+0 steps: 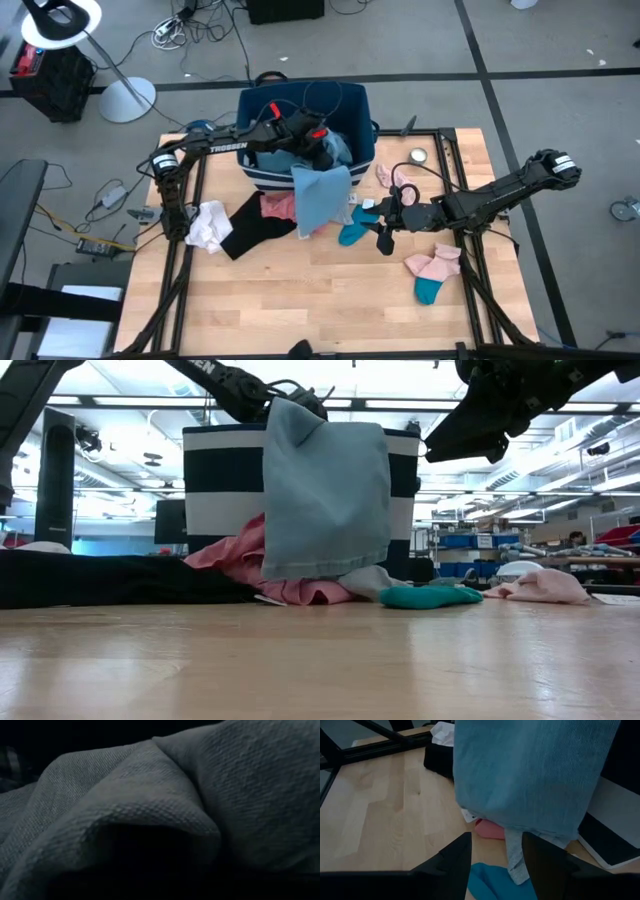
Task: Sort clothes
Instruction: Put the blue jeans into the blue bin
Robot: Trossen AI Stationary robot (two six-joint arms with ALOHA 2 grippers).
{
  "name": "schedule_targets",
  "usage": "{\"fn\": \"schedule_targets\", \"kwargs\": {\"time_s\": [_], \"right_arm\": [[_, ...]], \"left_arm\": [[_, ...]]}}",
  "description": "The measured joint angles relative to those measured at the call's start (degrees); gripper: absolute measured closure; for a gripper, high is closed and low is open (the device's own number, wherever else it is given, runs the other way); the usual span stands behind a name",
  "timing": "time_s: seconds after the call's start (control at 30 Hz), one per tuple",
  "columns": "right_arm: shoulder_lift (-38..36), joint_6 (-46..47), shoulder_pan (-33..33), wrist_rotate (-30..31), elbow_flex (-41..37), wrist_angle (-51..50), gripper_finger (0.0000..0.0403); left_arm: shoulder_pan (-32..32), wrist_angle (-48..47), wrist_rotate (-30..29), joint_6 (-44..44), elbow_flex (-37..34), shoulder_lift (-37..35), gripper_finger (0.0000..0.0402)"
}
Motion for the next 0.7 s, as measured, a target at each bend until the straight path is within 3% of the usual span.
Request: {"fn": "schedule_targets", "kwargs": {"time_s": [0.4, 0.7], "right_arm": [[0.0, 0.12, 0.0, -0.23, 0.0, 0.02, 0.0227], [0.0, 0.12, 0.0, -0.23, 0.0, 0.02, 0.0227]], "left_arm": [[0.02, 0.03, -0.62, -0.32, 0.58, -0.06, 0.0288], [0.07, -0.31, -1.16, 0.65, 0.54, -7.01, 0.0281]]}}
